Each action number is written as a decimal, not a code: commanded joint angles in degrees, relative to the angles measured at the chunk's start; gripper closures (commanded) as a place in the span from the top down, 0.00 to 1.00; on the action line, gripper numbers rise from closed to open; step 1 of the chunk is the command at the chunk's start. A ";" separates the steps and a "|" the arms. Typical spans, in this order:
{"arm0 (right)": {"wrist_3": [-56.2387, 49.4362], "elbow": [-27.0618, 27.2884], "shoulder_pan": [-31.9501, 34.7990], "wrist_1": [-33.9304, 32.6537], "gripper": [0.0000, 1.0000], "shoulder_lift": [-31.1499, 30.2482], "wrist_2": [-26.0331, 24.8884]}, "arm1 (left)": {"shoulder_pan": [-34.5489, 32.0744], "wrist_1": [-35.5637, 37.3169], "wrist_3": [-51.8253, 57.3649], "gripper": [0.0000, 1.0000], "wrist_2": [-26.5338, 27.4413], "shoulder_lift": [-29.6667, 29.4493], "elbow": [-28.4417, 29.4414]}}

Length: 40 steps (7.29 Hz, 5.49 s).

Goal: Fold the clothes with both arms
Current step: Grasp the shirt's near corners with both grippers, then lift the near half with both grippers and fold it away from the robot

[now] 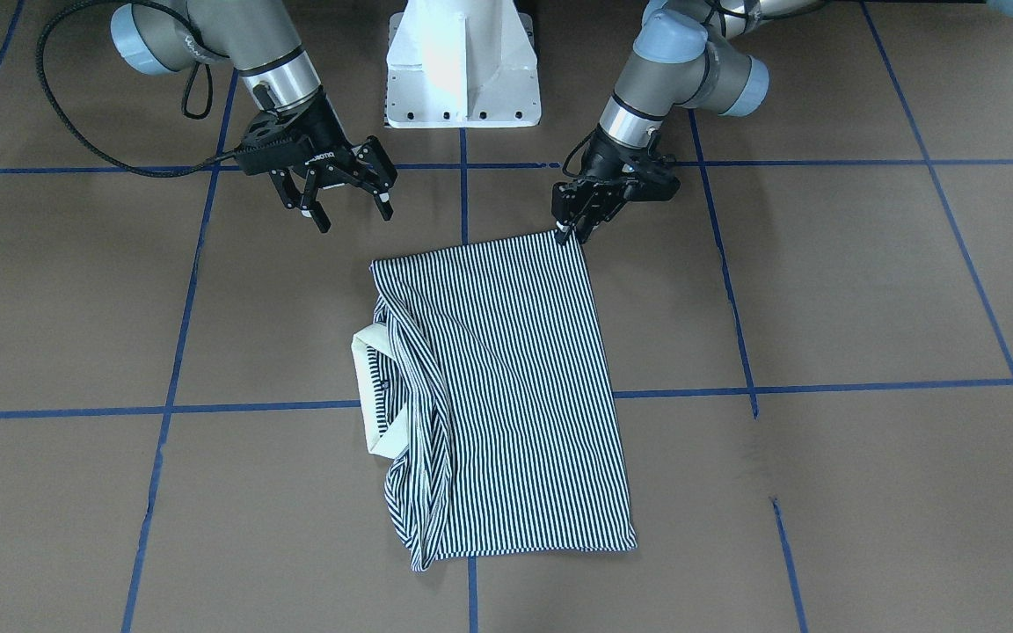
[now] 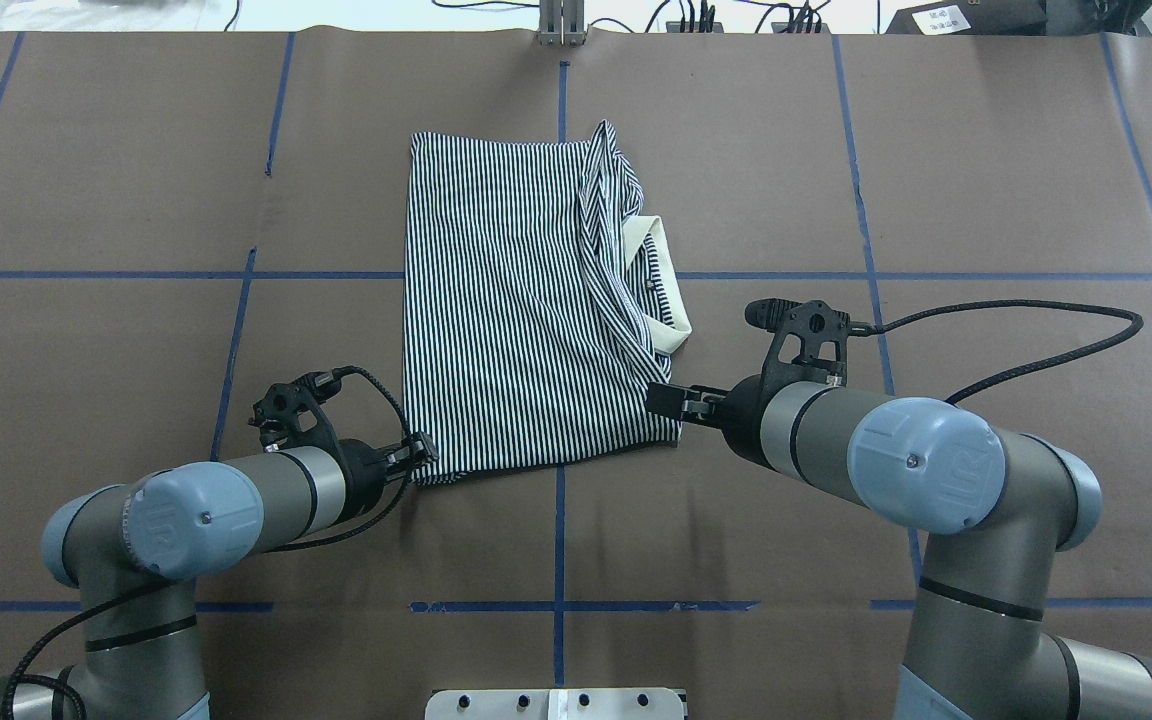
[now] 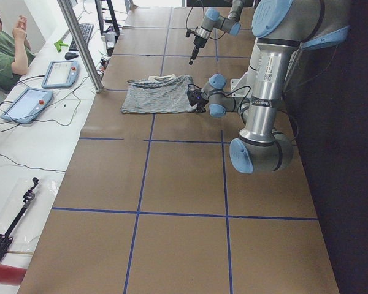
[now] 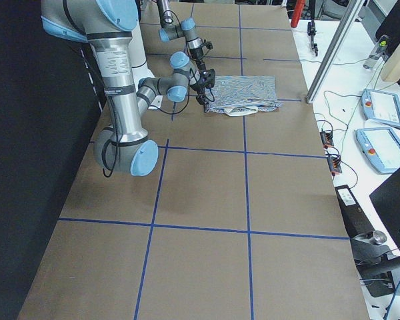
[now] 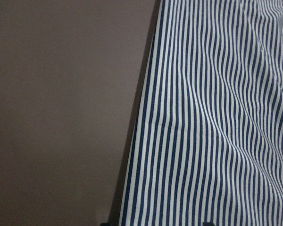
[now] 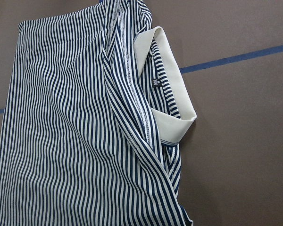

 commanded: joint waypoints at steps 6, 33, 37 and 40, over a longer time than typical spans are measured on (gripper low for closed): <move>0.00 0.00 -0.08 0.00 1.00 -0.18 -0.01 | 0.91 0.71 -0.22 0.50 0.04 0.30 -0.04; 20.39 -20.40 -2.19 -26.19 0.00 21.80 -0.28 | 2.49 0.71 -0.05 0.00 0.30 -0.23 -0.04; 20.39 -14.36 -2.01 -26.45 0.00 19.87 -0.19 | 1.97 1.84 0.74 0.00 -0.14 0.38 -4.05; 21.00 4.49 -4.27 -43.52 0.00 18.54 -0.19 | 2.32 26.92 2.07 0.00 -1.80 0.04 -26.60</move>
